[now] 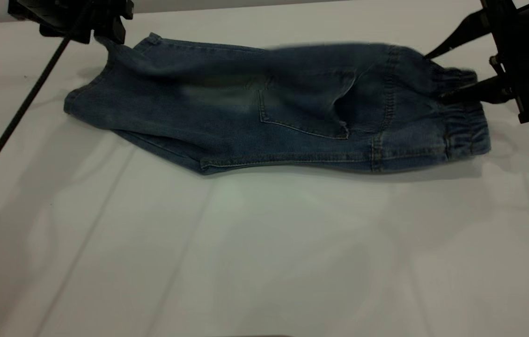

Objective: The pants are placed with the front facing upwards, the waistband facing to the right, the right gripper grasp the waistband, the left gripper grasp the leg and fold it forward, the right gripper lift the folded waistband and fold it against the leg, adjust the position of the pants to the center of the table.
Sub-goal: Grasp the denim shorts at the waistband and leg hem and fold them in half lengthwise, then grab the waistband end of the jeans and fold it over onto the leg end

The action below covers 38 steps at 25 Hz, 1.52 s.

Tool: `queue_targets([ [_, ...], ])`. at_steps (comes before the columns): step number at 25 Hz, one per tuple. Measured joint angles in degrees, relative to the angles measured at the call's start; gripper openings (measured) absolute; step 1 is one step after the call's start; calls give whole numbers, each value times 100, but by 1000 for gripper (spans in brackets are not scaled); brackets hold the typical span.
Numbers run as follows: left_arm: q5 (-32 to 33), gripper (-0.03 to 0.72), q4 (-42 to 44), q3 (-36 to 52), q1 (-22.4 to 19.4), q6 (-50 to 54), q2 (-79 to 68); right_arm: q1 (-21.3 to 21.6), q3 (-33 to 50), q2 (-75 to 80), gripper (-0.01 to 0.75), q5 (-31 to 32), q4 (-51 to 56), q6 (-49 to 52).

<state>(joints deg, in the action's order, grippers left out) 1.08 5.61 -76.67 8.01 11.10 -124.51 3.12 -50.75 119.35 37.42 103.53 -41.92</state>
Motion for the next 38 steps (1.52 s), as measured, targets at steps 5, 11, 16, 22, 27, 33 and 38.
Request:
queue_targets([
  [5,245,457,0,0,0,650,0,0,0,0,498,250,0,255],
  [11,703,459,0,0,0,156,123,0,0,0,505,1508,-198,-98],
  [16,776,460,0,0,0,-350,247,0,35,0,499,1630,-1468,220],
  [22,893,460,0,0,110,-616,253,0,412,0,499,801,-2292,721],
  [27,893,460,0,0,233,-697,259,0,479,0,499,-84,-2106,605],
  [33,893,460,0,0,470,-759,259,0,473,0,499,-476,-1236,-278],
  [38,916,460,0,0,706,-764,259,0,473,0,380,-637,-942,-607],
])
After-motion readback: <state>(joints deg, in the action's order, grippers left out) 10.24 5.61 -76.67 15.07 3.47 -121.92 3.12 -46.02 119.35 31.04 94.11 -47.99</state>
